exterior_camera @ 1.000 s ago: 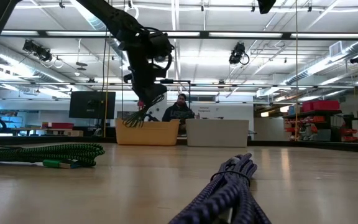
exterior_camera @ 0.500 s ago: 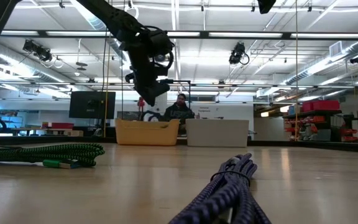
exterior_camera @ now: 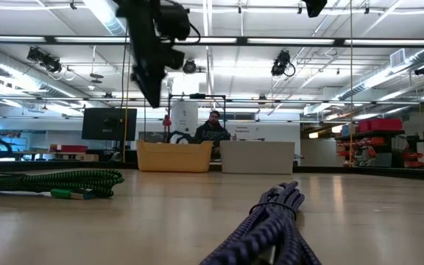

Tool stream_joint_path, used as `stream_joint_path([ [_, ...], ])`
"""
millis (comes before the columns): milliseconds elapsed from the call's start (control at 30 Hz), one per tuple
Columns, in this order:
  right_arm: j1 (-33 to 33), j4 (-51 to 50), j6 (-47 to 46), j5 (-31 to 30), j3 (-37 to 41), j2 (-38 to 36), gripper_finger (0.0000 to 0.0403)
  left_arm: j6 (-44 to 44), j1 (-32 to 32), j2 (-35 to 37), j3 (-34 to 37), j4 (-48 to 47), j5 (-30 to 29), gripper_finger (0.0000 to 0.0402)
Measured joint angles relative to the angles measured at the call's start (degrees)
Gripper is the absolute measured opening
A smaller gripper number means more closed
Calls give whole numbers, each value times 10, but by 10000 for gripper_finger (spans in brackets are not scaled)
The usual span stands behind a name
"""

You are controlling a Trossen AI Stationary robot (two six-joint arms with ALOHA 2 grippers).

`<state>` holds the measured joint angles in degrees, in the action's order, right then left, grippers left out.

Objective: Pick & Place USB Port
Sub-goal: Put the green black charger cable into the yellow bin

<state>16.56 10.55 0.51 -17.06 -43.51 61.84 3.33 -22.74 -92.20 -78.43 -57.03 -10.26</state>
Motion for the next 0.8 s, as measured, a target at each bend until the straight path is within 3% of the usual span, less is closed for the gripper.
stream_joint_path([
  [100, 0, 0, 0, 0, 0, 0, 190, 47, 49, 25, 0, -65, 57, 85],
  [267, 0, 0, 0, 0, 0, 0, 190, 104, 174, 35, 1, -119, 59, 85],
  [533, 0, -4, 2, 0, 0, 0, 190, 224, 396, 27, 2, -120, 12, 85],
  [800, 0, -2, 1, 0, 0, 0, 190, 356, 558, 3, 2, -104, -43, 85],
])
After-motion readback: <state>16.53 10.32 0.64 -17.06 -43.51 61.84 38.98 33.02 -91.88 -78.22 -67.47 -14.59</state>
